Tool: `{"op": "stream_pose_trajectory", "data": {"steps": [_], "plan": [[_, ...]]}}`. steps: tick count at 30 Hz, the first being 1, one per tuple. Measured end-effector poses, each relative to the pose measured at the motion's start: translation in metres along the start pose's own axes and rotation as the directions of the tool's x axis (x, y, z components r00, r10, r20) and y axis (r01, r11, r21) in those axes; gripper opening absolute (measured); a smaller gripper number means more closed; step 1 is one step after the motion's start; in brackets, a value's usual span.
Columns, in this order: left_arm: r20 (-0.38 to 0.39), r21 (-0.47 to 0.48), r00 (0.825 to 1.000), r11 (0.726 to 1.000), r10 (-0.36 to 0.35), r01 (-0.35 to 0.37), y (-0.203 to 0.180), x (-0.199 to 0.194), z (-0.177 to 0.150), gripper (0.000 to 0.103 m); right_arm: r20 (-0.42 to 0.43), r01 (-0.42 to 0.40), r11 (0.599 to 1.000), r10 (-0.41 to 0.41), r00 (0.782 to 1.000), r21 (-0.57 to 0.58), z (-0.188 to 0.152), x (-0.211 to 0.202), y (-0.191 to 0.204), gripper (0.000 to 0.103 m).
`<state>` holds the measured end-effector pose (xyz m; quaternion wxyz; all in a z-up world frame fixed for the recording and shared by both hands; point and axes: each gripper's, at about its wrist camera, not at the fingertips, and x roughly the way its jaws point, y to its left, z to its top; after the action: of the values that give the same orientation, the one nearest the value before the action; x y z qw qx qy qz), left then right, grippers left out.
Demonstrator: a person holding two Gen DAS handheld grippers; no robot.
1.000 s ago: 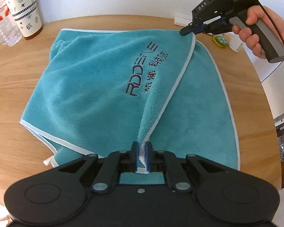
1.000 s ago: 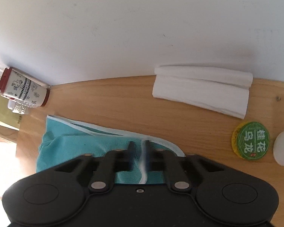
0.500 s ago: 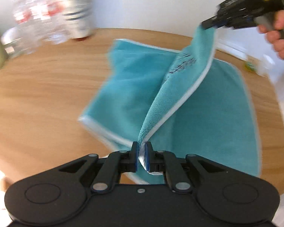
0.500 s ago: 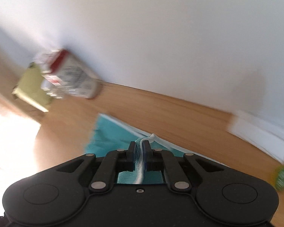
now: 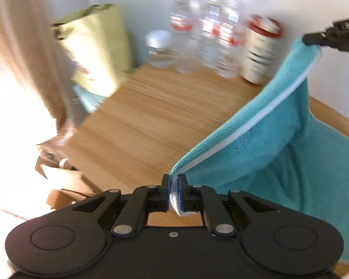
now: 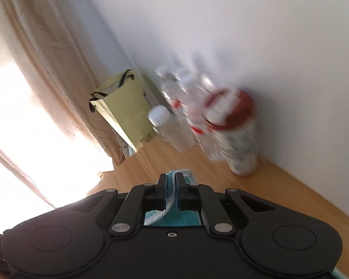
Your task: Fold towel
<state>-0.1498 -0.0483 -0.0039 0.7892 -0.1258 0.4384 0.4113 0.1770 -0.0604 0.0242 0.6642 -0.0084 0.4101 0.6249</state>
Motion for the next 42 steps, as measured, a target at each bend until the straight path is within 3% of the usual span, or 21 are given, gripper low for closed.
{"op": "stream_pose_trajectory", "data": {"steps": [7, 12, 16, 20, 31, 42], "plan": [[0.130, -0.034, 0.991, 0.999, 0.030, -0.026, 0.026, -0.026, 0.029, 0.007, 0.117, -0.032, 0.995, 0.043, 0.992, -0.096, 0.028, 0.030, 0.047, 0.007], [0.069, -0.043, 0.997, 0.998, 0.037, -0.034, 0.031, 0.001, 0.027, 0.007, 0.022, 0.073, 0.993, -0.072, 0.997, -0.096, 0.014, 0.066, 0.024, 0.007], [0.059, -0.007, 0.998, 0.999, -0.031, 0.031, 0.013, 0.014, 0.020, 0.007, -0.023, 0.122, 0.991, -0.123, 0.992, -0.053, 0.004, 0.061, -0.007, 0.007], [0.059, 0.038, 0.991, 0.992, -0.120, 0.118, -0.021, 0.010, 0.013, 0.007, -0.032, 0.149, 0.988, -0.150, 0.988, -0.046, -0.007, 0.031, -0.027, 0.007], [0.057, 0.162, 0.971, 0.962, -0.233, 0.222, -0.120, -0.042, -0.025, 0.007, -0.006, 0.132, 0.991, -0.132, 0.991, 0.033, -0.036, -0.053, -0.073, 0.007], [-0.023, 0.190, 0.913, 0.895, -0.407, 0.404, -0.233, -0.083, -0.081, 0.007, -0.022, 0.180, 0.982, -0.179, 0.984, 0.050, -0.084, -0.140, -0.120, 0.007]]}}
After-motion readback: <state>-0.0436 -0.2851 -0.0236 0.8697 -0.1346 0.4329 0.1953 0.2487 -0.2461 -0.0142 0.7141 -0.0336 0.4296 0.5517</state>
